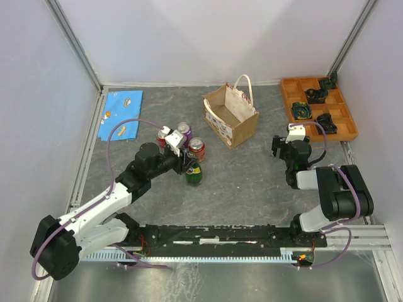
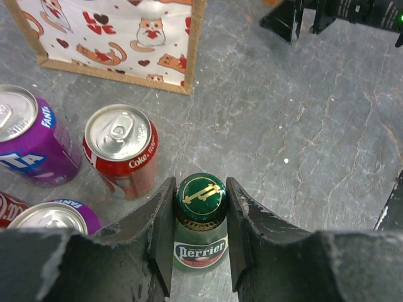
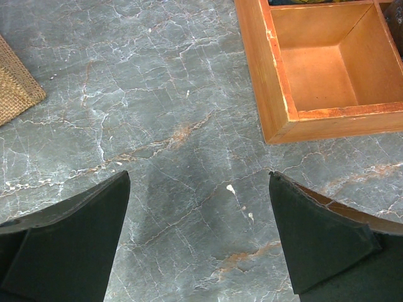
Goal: Take the beverage out of the canvas bag
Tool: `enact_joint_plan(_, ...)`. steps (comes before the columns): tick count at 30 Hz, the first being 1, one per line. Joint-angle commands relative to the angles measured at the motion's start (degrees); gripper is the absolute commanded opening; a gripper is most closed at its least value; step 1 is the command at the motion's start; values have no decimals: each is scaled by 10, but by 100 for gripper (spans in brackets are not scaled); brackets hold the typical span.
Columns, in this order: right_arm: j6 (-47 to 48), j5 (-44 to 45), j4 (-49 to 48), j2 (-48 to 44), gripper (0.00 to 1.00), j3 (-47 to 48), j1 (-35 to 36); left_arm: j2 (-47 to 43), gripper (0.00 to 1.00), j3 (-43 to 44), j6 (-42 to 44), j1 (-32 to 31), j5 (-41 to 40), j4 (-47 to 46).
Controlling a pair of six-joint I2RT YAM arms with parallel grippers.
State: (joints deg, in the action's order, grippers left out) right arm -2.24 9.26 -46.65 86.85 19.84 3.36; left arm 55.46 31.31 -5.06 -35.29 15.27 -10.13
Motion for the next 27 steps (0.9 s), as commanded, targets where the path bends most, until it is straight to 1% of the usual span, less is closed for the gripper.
enact_joint_plan(1, -1, 3, -20, -1, 99, 16, 0, -12, 4, 16, -30, -4, 16, -90)
enact_joint_plan(5, -1, 3, -20, -2, 99, 16, 0, -7, 10, 11, -30, -5, 9, -90)
enact_joint_plan(7, -1, 2, -19, -1, 99, 16, 0, -5, 17, 11, -29, -5, 5, -90)
enact_joint_plan(8, -1, 2, -19, -2, 99, 16, 0, -4, 27, 11, -29, -6, 4, -90)
enact_joint_plan(9, -1, 2, -19, -2, 99, 17, -1, -3, 35, 11, -29, -6, 3, -90)
enact_joint_plan(11, -1, 2, -20, -1, 99, 16, 0, -2, 45, 12, -30, -6, 0, -90)
enact_joint_plan(12, -1, 3, -20, -1, 99, 16, 0, -2, 73, 12, -30, -6, -1, -90)
enact_joint_plan(13, -1, 3, -20, -1, 99, 16, -1, -2, 88, 13, -30, -6, -3, -89)
enact_joint_plan(14, -1, 3, -20, -1, 99, 16, 0, -2, 97, 14, -30, -6, -4, -89)
enact_joint_plan(15, -1, 3, -20, -1, 99, 16, 0, -3, 100, 16, -29, -6, -6, -88)
enact_joint_plan(21, -1, 2, -20, -2, 99, 16, 0, -17, 99, 29, -22, -6, -31, -77)
enact_joint_plan(24, -1, 3, -20, -2, 99, 16, 0, -27, 99, 47, -6, -6, -76, -55)
enact_joint_plan(27, -1, 3, -20, -1, 99, 16, 0, -21, 99, 80, 22, -5, -135, -8)
